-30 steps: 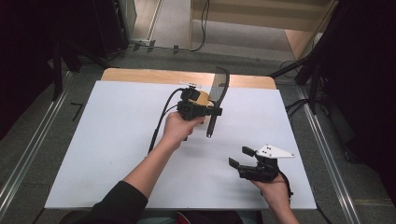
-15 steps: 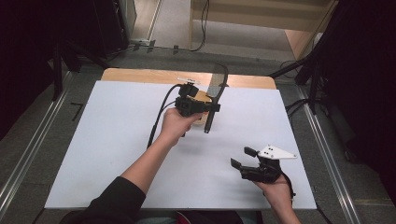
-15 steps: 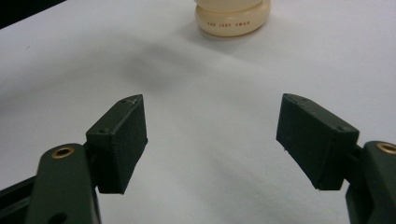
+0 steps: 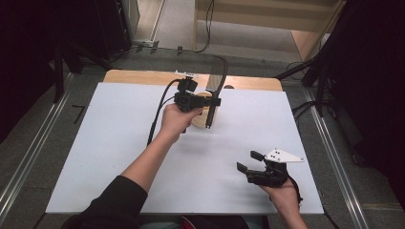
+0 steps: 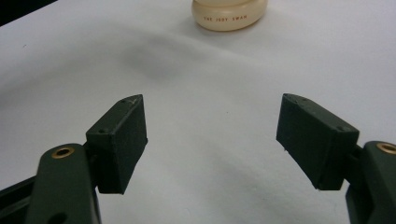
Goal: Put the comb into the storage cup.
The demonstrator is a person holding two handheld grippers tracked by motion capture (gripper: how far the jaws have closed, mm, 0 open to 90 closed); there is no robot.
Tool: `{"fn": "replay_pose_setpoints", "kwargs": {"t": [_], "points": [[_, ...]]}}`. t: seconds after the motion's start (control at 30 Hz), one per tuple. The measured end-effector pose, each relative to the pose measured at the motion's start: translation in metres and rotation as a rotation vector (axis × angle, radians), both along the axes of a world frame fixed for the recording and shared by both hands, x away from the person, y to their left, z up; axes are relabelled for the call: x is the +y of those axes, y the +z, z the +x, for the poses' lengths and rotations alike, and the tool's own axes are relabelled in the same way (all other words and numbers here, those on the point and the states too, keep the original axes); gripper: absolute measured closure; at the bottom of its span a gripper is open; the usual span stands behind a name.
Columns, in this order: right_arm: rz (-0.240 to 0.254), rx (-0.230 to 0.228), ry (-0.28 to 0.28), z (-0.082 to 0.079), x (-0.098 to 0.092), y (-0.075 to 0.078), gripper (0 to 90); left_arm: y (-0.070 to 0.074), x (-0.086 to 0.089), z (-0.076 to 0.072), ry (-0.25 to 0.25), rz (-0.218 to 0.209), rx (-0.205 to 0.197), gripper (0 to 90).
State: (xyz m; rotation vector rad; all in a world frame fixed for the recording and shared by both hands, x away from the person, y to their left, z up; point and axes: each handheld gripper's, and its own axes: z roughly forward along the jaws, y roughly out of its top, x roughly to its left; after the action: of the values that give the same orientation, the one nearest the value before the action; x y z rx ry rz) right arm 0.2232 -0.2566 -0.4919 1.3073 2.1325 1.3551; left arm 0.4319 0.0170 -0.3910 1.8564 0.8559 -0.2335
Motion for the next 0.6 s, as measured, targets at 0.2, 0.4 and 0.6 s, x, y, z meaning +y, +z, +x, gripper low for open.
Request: {"fn": "replay_pose_setpoints", "kwargs": {"t": [0.2,0.4,0.6], "points": [[0.004,0.005,0.003,-0.001,0.0,0.0,22.6,0.002,0.001,0.007,0.006,-0.003,-0.005,72.5],[0.011,0.011,0.01,-0.001,0.0,0.0,22.6,0.003,0.005,0.016,0.023,-0.016,-0.012,72.5],[0.014,0.011,0.011,-0.001,0.0,0.0,22.6,0.005,0.008,0.023,0.035,-0.02,-0.023,72.5]]}}
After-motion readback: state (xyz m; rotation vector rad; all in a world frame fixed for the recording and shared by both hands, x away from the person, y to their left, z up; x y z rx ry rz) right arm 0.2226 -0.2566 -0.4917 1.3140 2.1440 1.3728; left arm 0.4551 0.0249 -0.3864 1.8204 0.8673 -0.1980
